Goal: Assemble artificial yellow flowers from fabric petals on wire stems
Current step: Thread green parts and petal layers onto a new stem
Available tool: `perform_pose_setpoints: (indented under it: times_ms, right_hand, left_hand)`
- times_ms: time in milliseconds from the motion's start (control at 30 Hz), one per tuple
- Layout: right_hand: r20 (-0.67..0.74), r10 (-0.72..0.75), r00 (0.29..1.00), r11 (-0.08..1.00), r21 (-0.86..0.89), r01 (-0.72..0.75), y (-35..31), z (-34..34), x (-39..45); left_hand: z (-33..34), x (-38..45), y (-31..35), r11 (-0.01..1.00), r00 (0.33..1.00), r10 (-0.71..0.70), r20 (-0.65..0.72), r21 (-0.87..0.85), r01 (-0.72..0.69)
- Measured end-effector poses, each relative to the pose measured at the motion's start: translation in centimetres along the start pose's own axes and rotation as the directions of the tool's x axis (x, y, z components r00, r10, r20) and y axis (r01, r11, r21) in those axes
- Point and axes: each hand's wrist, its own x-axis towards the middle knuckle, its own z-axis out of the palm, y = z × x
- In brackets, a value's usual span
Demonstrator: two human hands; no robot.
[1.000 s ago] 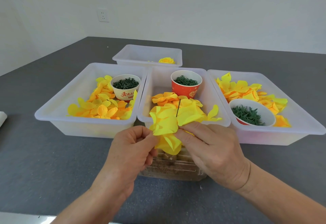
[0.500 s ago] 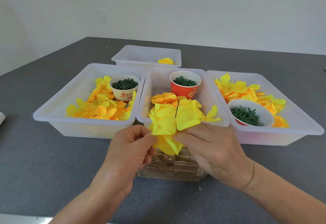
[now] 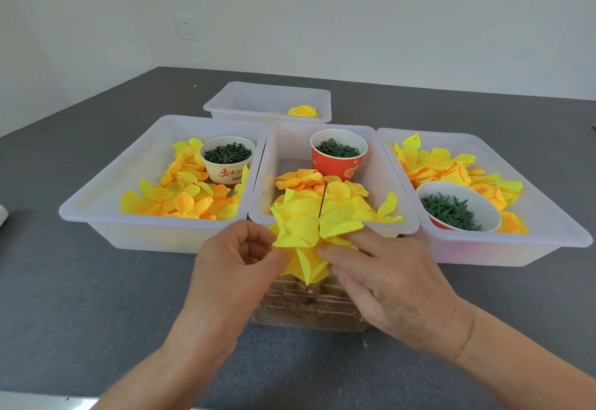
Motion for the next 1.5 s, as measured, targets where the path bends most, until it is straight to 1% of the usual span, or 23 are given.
perform_pose_setpoints:
  times_ms: [67,133,233,300,400,500,567,600,700,833,900,967,1033,1067,1167,1300,1433,1500]
  right_hand:
    - [0.037,-0.009,0.999,1.000,-0.010,0.009,0.0,-0.4,-0.1]
    - [0.049,-0.008,0.999,1.000,0.002,0.008,0.1,-0.6,-0.3]
    - [0.028,0.015,0.999,0.998,0.053,-0.016,0.1,-0.6,-0.7]
    - [-0.011,0.040,0.999,0.993,0.112,-0.039,0.0,-0.4,-1.1]
    - [-0.082,0.159,0.984,0.948,0.292,-0.128,-0.4,-0.2,-1.5]
    - [-0.116,0.356,0.927,0.839,0.476,-0.262,-0.8,0.3,-1.6]
    - [-0.130,0.443,0.887,0.790,0.523,-0.319,-0.8,0.5,-1.4]
    - [-0.138,0.460,0.877,0.787,0.522,-0.330,-0.7,0.5,-1.2]
    - [-0.169,0.433,0.885,0.826,0.467,-0.315,-0.8,0.4,-0.6]
    - [-0.151,0.342,0.928,0.889,0.371,-0.267,-0.9,0.2,-0.2]
    - [-0.166,0.250,0.954,0.951,0.225,-0.211,-0.9,0.2,-0.2]
    - [-0.208,0.147,0.967,0.989,0.016,-0.147,-0.8,0.3,-0.2]
    - [-0.263,0.082,0.961,0.977,-0.171,-0.130,-0.8,0.6,0.0]
    - [-0.289,0.068,0.955,0.965,-0.223,-0.136,-0.9,0.7,0.2]
    - [-0.348,0.076,0.934,0.954,-0.247,-0.170,-1.0,1.0,0.6]
    - [-0.366,0.112,0.924,0.954,-0.220,-0.202,-1.2,1.6,0.8]
    - [-0.343,0.091,0.935,0.972,-0.172,-0.158,-0.8,1.6,1.0]
    - [-0.326,0.067,0.943,0.976,-0.175,-0.130,-0.5,1.4,1.1]
  left_hand:
    - [-0.2,0.1,-0.1,0.990,0.995,0.101,-0.021,0.104,-0.098]
    - [-0.4,0.2,0.1,0.967,0.984,0.177,-0.028,0.192,-0.168]
    - [-0.6,0.2,0.5,0.937,0.967,0.254,-0.011,0.251,-0.244]
    - [-0.6,0.1,0.7,0.918,0.957,0.288,0.014,0.279,-0.281]
    - [-0.5,0.1,0.8,0.917,0.957,0.287,0.029,0.281,-0.284]
    - [-0.6,0.2,0.6,0.919,0.958,0.285,0.041,0.272,-0.285]
    - [-0.6,0.1,0.6,0.918,0.955,0.292,0.042,0.268,-0.292]
    - [-0.5,0.1,0.6,0.921,0.956,0.291,0.037,0.261,-0.290]
    - [-0.4,0.2,0.5,0.930,0.961,0.276,0.020,0.249,-0.272]
    - [0.0,0.1,0.5,0.939,0.968,0.250,-0.004,0.246,-0.242]
    - [0.1,0.0,0.4,0.945,0.975,0.224,-0.009,0.245,-0.215]
    - [0.2,-0.1,0.4,0.952,0.980,0.199,0.004,0.235,-0.195]
    - [0.3,-0.3,0.4,0.957,0.984,0.178,0.017,0.228,-0.178]
    - [0.4,-0.3,0.4,0.957,0.985,0.173,0.023,0.230,-0.174]
    - [0.5,-0.1,0.1,0.949,0.982,0.186,0.028,0.253,-0.186]
    - [0.5,0.2,-0.1,0.947,0.982,0.186,0.040,0.259,-0.190]
    - [0.2,0.5,0.0,0.944,0.981,0.184,0.061,0.266,-0.193]
    - [0.1,0.8,0.0,0.941,0.980,0.189,0.065,0.273,-0.200]
